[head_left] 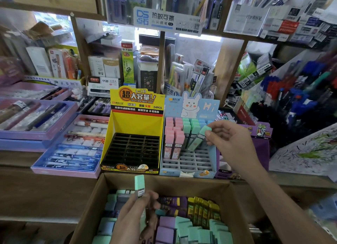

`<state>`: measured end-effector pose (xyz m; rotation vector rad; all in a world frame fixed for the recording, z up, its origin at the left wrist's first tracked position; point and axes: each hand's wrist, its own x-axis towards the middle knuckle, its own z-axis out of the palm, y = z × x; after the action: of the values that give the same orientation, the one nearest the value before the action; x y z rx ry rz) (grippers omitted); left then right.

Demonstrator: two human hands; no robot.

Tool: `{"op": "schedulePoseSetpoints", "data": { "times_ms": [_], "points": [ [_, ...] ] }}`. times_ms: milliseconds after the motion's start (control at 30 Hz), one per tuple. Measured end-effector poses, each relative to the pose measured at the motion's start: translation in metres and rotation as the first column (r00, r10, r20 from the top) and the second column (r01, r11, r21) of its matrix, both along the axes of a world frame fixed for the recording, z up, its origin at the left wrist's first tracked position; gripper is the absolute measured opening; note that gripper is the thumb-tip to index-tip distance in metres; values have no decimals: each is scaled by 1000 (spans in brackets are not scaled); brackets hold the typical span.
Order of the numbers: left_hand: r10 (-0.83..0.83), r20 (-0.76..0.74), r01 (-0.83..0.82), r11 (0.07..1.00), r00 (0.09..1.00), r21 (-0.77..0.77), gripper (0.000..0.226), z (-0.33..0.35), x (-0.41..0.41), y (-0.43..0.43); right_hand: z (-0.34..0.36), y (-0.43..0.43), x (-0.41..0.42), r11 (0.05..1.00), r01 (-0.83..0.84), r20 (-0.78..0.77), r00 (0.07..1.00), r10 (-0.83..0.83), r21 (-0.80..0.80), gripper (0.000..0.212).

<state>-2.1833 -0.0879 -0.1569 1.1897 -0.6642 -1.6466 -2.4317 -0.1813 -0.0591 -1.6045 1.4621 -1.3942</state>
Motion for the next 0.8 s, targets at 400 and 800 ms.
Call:
{"op": "schedulePoseSetpoints", "data": {
  "times_ms": [400,800],
  "points": [
    [-35,33,35,999,999,4,28,4,-1,1,-8,-13,-1,1000,-7,-243,970,13,27,18],
    [-75,8,74,996,997,52,29,0,-1,-3,-10,-27,23,993,-70,-170,982,86,95,24]
  ]
}}
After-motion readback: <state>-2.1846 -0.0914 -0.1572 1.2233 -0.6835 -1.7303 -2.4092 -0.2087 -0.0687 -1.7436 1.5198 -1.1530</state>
